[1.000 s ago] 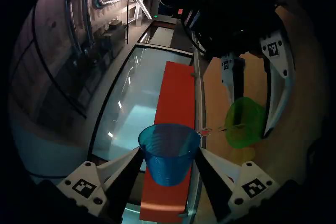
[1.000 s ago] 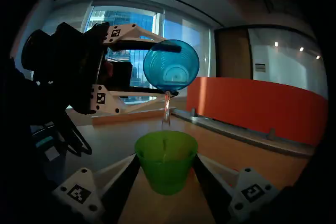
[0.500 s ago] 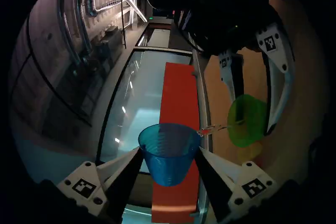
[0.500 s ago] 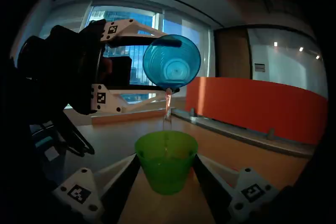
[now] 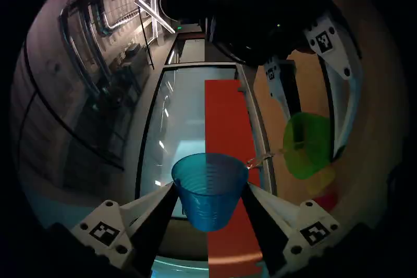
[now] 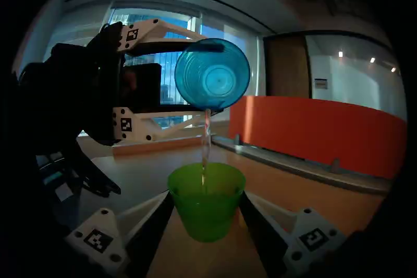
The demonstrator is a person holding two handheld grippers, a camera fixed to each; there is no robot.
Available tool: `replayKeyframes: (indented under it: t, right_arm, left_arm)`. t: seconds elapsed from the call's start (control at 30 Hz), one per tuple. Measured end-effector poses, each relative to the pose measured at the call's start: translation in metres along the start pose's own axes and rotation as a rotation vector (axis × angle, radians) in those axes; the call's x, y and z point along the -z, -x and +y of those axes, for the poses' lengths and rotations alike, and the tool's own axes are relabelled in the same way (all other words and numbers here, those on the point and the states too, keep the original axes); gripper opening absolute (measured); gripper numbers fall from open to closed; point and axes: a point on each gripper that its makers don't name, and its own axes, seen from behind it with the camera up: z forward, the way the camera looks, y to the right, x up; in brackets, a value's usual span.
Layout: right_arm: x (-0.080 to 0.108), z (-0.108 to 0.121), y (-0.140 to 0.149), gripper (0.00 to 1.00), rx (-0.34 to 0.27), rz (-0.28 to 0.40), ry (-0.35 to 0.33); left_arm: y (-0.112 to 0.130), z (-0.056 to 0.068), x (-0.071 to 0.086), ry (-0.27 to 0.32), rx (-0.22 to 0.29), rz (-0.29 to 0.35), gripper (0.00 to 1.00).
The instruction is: Pour water
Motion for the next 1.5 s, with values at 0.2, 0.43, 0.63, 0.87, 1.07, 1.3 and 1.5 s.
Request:
replayKeyframes:
  t: [0.2, 0.43, 0.63, 0.87, 1.07, 1.3, 1.5]
  right_arm:
    - [-0.001, 0.000, 0.000, 0.87, -0.001, 0.002, 0.000]
    - [-0.001, 0.000, -0.001, 0.87, 0.000, 0.004, -0.002]
    - [-0.001, -0.001, -0.002, 0.87, 0.002, 0.003, -0.003]
    - [0.000, 0.000, -0.002, 0.87, 0.004, 0.003, -0.001]
    - [0.002, 0.000, -0.004, 0.87, 0.005, 0.007, 0.001]
    - [0.007, 0.002, -0.002, 0.87, 0.003, 0.007, 0.009]
    - [0.010, 0.005, -0.001, 0.87, -0.001, 0.006, 0.013]
  left_arm:
    - [-0.004, 0.000, -0.002, -0.007, -0.024, 0.009, 0.83]
    - [-0.005, -0.002, -0.002, -0.011, -0.018, 0.011, 0.83]
    - [-0.005, -0.001, -0.002, -0.011, -0.016, 0.012, 0.83]
    - [-0.004, -0.002, -0.001, -0.011, 0.002, 0.013, 0.83]
    - [0.000, 0.000, -0.001, -0.002, 0.075, 0.014, 0.83]
    - [0.013, 0.004, -0.005, 0.010, 0.235, 0.001, 0.83]
    - [0.025, 0.007, -0.010, 0.016, 0.391, -0.018, 0.83]
